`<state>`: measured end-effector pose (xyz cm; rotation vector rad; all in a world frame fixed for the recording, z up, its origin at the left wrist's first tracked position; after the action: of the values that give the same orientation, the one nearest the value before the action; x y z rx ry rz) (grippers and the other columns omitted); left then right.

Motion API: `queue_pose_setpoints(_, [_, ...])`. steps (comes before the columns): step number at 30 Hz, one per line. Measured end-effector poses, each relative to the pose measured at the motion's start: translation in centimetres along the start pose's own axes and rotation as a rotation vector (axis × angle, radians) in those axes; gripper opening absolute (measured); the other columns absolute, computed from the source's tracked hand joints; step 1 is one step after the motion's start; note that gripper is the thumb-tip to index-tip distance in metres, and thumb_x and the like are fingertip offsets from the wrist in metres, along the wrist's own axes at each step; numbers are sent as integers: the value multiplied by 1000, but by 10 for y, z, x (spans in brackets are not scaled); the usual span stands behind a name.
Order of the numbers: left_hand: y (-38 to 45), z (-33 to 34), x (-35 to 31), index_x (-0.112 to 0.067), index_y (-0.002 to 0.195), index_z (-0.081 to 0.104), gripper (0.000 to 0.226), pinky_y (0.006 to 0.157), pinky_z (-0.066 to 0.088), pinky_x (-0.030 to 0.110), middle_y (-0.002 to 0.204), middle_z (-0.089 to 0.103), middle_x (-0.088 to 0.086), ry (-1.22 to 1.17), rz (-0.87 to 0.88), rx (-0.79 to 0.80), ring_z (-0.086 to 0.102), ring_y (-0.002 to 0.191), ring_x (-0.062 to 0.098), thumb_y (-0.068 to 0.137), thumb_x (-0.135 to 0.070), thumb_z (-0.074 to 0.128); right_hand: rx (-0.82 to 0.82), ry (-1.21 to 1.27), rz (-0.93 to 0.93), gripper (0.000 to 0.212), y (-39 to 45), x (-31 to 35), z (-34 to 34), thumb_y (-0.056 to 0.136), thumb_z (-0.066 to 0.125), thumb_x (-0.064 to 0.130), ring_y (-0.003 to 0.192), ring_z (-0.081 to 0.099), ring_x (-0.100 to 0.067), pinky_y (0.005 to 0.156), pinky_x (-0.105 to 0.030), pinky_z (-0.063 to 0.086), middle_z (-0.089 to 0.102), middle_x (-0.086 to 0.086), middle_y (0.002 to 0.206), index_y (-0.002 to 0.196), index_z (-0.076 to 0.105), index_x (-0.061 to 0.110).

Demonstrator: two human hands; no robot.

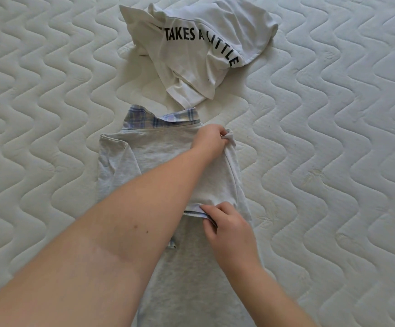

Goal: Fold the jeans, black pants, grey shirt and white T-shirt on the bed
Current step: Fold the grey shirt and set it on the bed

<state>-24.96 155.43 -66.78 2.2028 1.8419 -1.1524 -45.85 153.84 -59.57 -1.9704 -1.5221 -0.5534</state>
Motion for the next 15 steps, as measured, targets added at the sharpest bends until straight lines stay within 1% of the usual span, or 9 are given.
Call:
queue_pose_setpoints(3, [3, 2, -4, -22, 109, 69, 19, 85, 45, 27, 109, 68, 2, -36, -14, -30, 60, 102, 20, 92, -17, 61, -9, 43, -6, 24, 3, 3, 2, 86, 67, 13, 73, 59, -16, 58, -24, 42, 61, 3, 85, 108, 73, 21])
queue_pose_setpoints(6, [4, 3, -3, -21, 103, 68, 13, 81, 44, 28, 106, 66, 0, -22, -9, -65, 60, 101, 20, 91, -20, 63, 23, 45, -13, 24, 2, 0, 9, 89, 63, 15, 83, 61, -19, 68, -32, 49, 64, 1, 91, 111, 72, 20])
queue_pose_setpoints(7, [3, 3, -2, -21, 101, 66, 12, 80, 45, 29, 104, 66, 0, -16, 0, -76, 60, 100, 20, 90, -23, 64, 17, 48, -11, 24, 1, -3, 10, 89, 64, 14, 85, 62, -20, 70, -35, 50, 64, -1, 92, 111, 72, 19])
queue_pose_setpoints(9, [0, 1, 1, -20, 101, 61, 21, 79, 48, 33, 101, 64, -1, 10, 11, -74, 58, 95, 19, 89, -36, 67, 19, 16, 13, 29, -1, -13, 11, 86, 65, 13, 91, 60, -24, 75, -37, 50, 64, -2, 99, 115, 70, 18])
queue_pose_setpoints(10, [-2, 1, 4, -20, 101, 58, 29, 78, 49, 34, 98, 62, -2, 30, 3, -55, 57, 91, 18, 87, -45, 66, 65, -31, 43, 36, -3, -20, 14, 85, 65, 16, 97, 57, -24, 80, -38, 48, 62, -2, 106, 121, 65, 20])
queue_pose_setpoints(12, [-8, -1, 15, -22, 97, 54, 42, 77, 49, 35, 93, 59, -4, 139, -32, 21, 55, 86, 17, 84, -60, 63, 203, -134, 113, 50, -6, -36, 25, 86, 61, 25, 109, 50, -23, 91, -34, 42, 53, 0, 121, 136, 52, 24])
queue_pose_setpoints(13, [-12, -2, 23, -22, 94, 54, 45, 74, 49, 34, 89, 59, -5, 211, -53, 72, 55, 83, 16, 83, -64, 61, 251, -160, 137, 50, -9, -41, 29, 88, 59, 28, 110, 48, -21, 92, -32, 40, 50, 2, 123, 137, 49, 26])
queue_pose_setpoints(14, [-18, -4, 33, -21, 90, 54, 45, 70, 47, 33, 85, 59, -4, 269, -75, 124, 55, 79, 16, 82, -64, 62, 263, -166, 143, 43, -10, -43, 31, 90, 56, 31, 108, 49, -19, 89, -29, 39, 51, 2, 120, 133, 52, 27])
queue_pose_setpoints(15, [-24, -5, 43, -19, 85, 55, 43, 64, 45, 32, 81, 59, -2, 309, -89, 170, 55, 75, 17, 83, -61, 63, 252, -172, 137, 33, -11, -43, 30, 92, 53, 32, 102, 51, -18, 83, -28, 40, 55, 3, 113, 124, 59, 27])
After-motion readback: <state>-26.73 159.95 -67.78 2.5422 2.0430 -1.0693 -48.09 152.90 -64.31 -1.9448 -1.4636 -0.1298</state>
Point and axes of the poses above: each hand's wrist, its own y-axis towards the middle knuckle, its own z-axis out of the palm, x = y × z, the point moved 8 cm from there along y, towards the middle knuckle
